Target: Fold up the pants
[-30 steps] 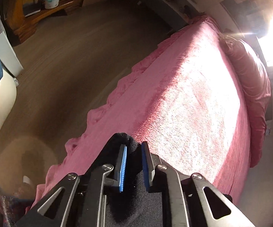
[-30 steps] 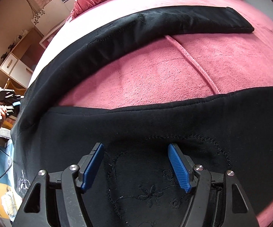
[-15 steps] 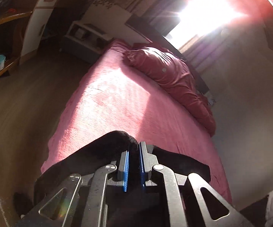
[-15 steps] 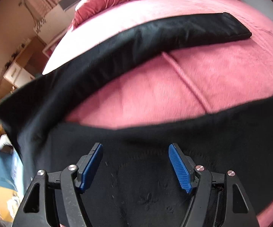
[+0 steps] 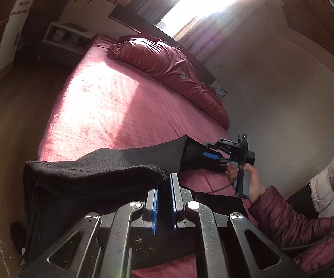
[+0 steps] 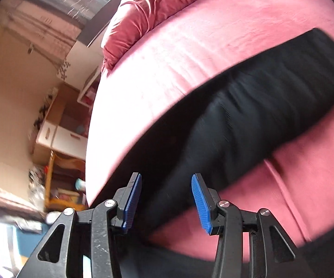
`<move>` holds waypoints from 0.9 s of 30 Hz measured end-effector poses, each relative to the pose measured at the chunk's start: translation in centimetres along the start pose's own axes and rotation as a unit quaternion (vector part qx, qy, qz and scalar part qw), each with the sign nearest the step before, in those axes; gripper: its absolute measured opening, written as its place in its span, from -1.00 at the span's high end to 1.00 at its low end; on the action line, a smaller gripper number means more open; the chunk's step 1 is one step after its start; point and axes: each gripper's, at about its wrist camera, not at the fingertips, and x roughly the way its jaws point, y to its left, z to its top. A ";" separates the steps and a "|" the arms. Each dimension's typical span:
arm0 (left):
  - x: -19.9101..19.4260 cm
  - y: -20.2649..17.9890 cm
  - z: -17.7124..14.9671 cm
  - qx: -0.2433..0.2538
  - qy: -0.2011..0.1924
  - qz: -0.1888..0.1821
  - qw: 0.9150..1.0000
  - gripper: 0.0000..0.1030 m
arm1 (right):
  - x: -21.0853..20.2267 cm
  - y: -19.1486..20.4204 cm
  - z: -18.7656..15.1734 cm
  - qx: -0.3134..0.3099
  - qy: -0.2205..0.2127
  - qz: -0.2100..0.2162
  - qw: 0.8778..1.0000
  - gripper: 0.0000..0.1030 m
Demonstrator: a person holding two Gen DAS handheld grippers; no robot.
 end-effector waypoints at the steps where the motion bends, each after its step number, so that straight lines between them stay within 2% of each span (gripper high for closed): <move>1: 0.1 0.0 -0.1 -0.003 0.001 -0.002 1.000 0.83 | 0.4 0.3 0.9 0.006 0.001 -0.002 1.000 0.11; 7: 0.2 0.4 -0.5 -0.005 0.015 -0.001 1.000 0.83 | 5.4 1.2 4.6 0.034 0.009 -0.039 0.999 0.10; 8: 0.3 0.6 -0.4 -0.005 0.017 -0.002 1.000 0.83 | 6.0 1.2 5.0 0.038 0.011 -0.043 0.998 0.16; 10: 0.4 0.8 -0.2 -0.003 0.022 0.001 1.000 0.83 | 7.1 1.3 5.8 0.037 0.014 -0.056 0.998 0.32; 12: 0.5 1.2 0.2 -0.006 0.024 0.004 1.000 0.83 | 8.1 1.4 6.3 0.027 0.024 -0.089 0.995 0.75; 13: 0.6 1.5 0.6 -0.010 0.022 0.008 1.000 0.83 | 8.0 1.3 6.4 0.024 0.023 -0.090 0.995 0.81; 15: 0.8 2.6 1.7 -0.025 0.015 0.022 0.999 0.83 | 7.5 1.5 6.5 0.010 0.019 -0.084 0.996 0.84; 17: 1.4 4.2 3.7 -0.046 0.011 0.054 0.997 0.83 | 6.2 2.1 6.5 -0.002 0.013 -0.075 0.997 0.84; 21: 2.8 8.6 9.0 -0.109 -0.016 0.098 0.989 0.83 | 1.6 3.3 6.4 -0.013 -0.016 -0.020 1.000 0.85; 25: 3.4 11.7 13.8 -0.161 -0.053 0.111 0.979 0.84 | -3.9 4.6 4.9 -0.035 -0.047 0.037 0.998 0.85; 27: 3.2 11.8 15.2 -0.163 -0.068 0.112 0.978 0.84 | -6.1 4.8 3.2 -0.051 -0.056 0.055 0.996 0.85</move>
